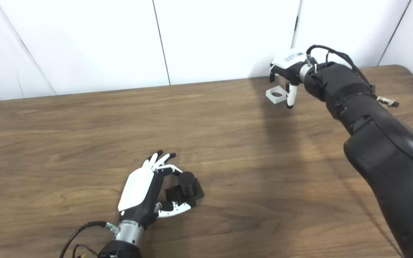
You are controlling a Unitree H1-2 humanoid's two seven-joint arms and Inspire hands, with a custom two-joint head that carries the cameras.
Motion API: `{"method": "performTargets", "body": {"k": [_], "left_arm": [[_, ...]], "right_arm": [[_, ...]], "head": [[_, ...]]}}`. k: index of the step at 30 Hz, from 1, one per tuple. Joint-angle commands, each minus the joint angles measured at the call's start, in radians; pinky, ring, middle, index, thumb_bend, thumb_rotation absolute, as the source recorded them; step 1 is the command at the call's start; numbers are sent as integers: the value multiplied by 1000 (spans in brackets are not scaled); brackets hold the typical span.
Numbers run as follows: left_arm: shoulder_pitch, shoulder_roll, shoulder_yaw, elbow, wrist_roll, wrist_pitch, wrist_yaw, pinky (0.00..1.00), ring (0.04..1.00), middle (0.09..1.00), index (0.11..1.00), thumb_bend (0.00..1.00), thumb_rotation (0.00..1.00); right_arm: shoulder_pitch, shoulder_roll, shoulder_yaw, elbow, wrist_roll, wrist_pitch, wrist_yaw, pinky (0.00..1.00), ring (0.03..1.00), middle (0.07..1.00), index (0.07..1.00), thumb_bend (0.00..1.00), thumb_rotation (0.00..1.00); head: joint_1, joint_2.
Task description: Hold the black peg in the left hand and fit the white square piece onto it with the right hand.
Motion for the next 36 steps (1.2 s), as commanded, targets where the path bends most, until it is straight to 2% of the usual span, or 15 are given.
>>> {"method": "performTargets", "body": {"k": [1,8,18,36], "left_arm": [[16,9,-2,28,32,33,-30,1000,1000,917,493,516,60],[15,3,-2,26,38,42,-31,1000,1000,920,493,516,60],[16,7,3,19,38,43,-33,1000,1000,917,493,516,60],[15,7,1,11,51,49,-42,1000,1000,919,493,516,60]], "right_arm": [[-86,-14,-3,-3,12,23,-23,1000,1000,948,743,871,114],[-92,-4,13,9,3,28,-26,1000,1000,952,756,883,149],[-92,15,14,23,13,27,-25,1000,1000,950,746,869,120],[-88,25,29,50,12,27,-38,1000,1000,951,740,866,126]], "head": [[1,0],[8,-2],[8,1],[3,3]]}}
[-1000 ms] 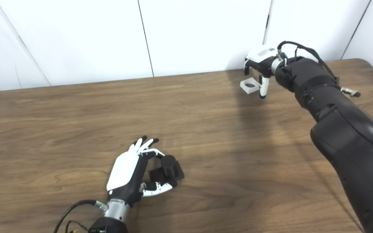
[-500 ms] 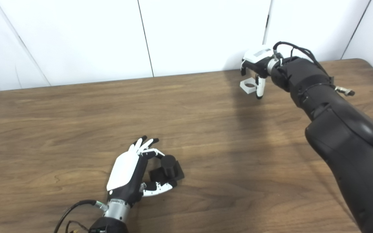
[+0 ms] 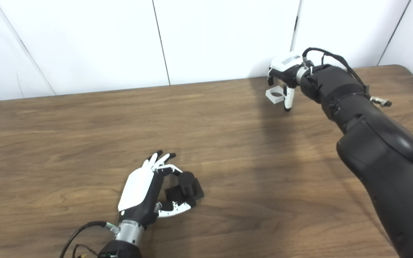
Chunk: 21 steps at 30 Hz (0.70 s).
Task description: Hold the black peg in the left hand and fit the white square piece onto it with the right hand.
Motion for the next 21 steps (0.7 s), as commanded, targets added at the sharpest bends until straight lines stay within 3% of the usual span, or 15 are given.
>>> {"method": "performTargets", "body": {"k": [1,8,21], "left_arm": [[16,11,1,14,39,44,-38,1000,1000,919,493,516,60],[20,21,12,-9,38,41,-56,1000,1000,920,493,516,61],[24,18,25,-21,37,40,-74,1000,1000,915,493,516,61]], "right_arm": [[-75,-6,0,-2,11,24,-21,1000,1000,951,740,865,124],[-80,-8,0,0,13,30,-13,1000,1000,941,722,870,127],[-76,-6,21,5,7,35,-16,1000,1000,945,731,865,150]], "head": [[-3,10],[-32,40],[-31,47]]}}
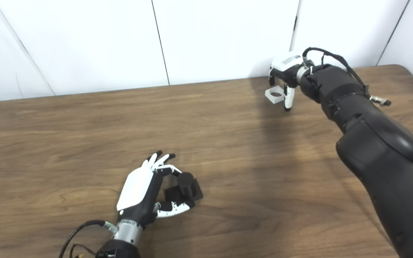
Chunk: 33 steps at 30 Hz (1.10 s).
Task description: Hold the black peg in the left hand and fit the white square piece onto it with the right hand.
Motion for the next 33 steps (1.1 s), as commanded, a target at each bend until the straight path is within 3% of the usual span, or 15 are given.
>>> {"method": "performTargets", "body": {"k": [1,16,33], "left_arm": [[21,18,8,0,28,34,-33,1000,1000,915,493,516,61],[17,10,5,11,39,28,-21,1000,1000,913,493,516,61],[25,-6,1,12,66,31,-14,1000,1000,912,493,517,62]], "right_arm": [[-74,-6,7,2,1,17,-16,1000,1000,946,731,865,152],[-71,-8,20,2,2,6,-24,1000,1000,943,722,839,169],[-79,-9,45,8,1,-7,-16,991,1000,929,676,743,107]], "head": [[0,1],[6,1],[11,0]]}}
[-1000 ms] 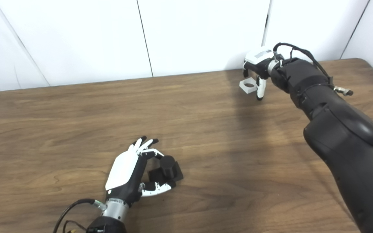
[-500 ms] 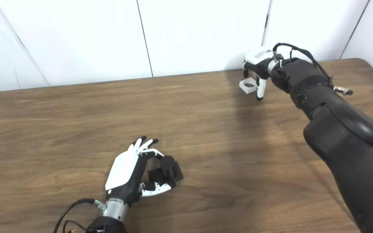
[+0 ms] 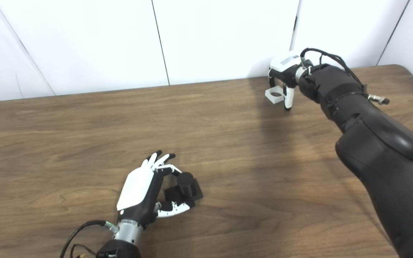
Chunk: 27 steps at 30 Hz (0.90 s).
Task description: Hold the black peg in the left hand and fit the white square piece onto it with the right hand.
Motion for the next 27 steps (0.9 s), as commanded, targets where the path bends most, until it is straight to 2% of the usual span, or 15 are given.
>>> {"method": "performTargets", "body": {"k": [1,13,27], "left_arm": [[24,2,3,14,30,30,-9,1000,1000,911,493,517,62],[22,-1,4,18,38,35,-13,1000,1000,912,493,517,62],[23,-5,5,22,33,26,-1,1000,1000,911,493,517,61]], "right_arm": [[-75,-11,5,5,0,-2,0,992,1000,928,672,737,106],[-78,-11,7,7,4,-8,-3,992,1000,916,646,720,111],[-77,-10,5,7,9,-12,-2,993,999,894,617,750,121]], "head": [[0,0],[0,-2],[-1,-1]]}}
